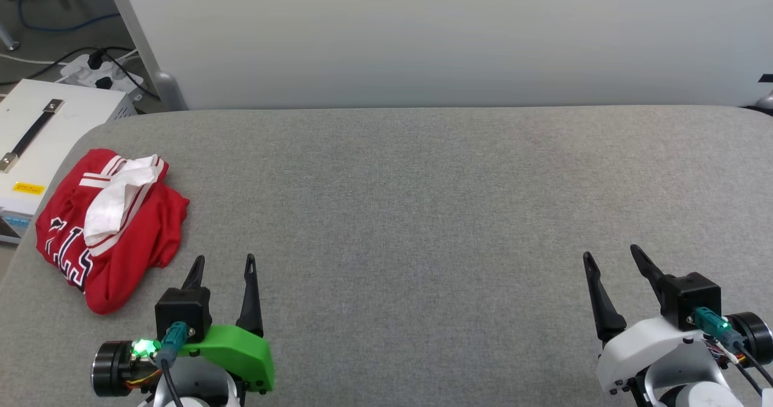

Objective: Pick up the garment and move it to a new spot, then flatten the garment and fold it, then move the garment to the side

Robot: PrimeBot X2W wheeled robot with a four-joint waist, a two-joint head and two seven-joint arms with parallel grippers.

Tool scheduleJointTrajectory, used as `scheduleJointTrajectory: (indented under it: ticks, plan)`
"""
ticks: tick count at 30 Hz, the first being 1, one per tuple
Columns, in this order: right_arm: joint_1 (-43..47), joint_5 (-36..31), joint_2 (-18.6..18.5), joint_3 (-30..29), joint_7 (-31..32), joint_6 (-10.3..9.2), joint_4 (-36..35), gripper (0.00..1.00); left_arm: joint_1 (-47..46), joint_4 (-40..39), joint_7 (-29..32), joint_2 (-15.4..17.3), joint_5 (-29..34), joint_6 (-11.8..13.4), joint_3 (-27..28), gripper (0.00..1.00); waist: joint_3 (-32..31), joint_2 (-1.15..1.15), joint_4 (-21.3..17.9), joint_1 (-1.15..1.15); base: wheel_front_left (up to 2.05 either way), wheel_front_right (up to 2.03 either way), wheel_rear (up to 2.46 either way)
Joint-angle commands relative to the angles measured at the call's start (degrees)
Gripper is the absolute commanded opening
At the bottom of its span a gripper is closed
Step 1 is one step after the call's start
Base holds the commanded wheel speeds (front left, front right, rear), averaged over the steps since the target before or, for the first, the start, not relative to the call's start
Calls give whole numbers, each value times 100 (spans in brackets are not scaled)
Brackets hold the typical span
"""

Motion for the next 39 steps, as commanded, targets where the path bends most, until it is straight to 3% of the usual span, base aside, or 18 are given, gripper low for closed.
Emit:
scheduleJointTrajectory:
  ticks: [1, 39]
  plan:
    - [-1, 53, 0, -24, -54, 0, -16, 100, -10, -13, -58, -1, -24, 44, -7, 100, 3, 0, 0, 0, 0, 0, 0]
    - [159, 683, 2, -151, -521, -2, -228, 100, -39, 1, -532, -9, -279, 207, -131, 100, 46, 0, 19, 0, 0, 0, 0]
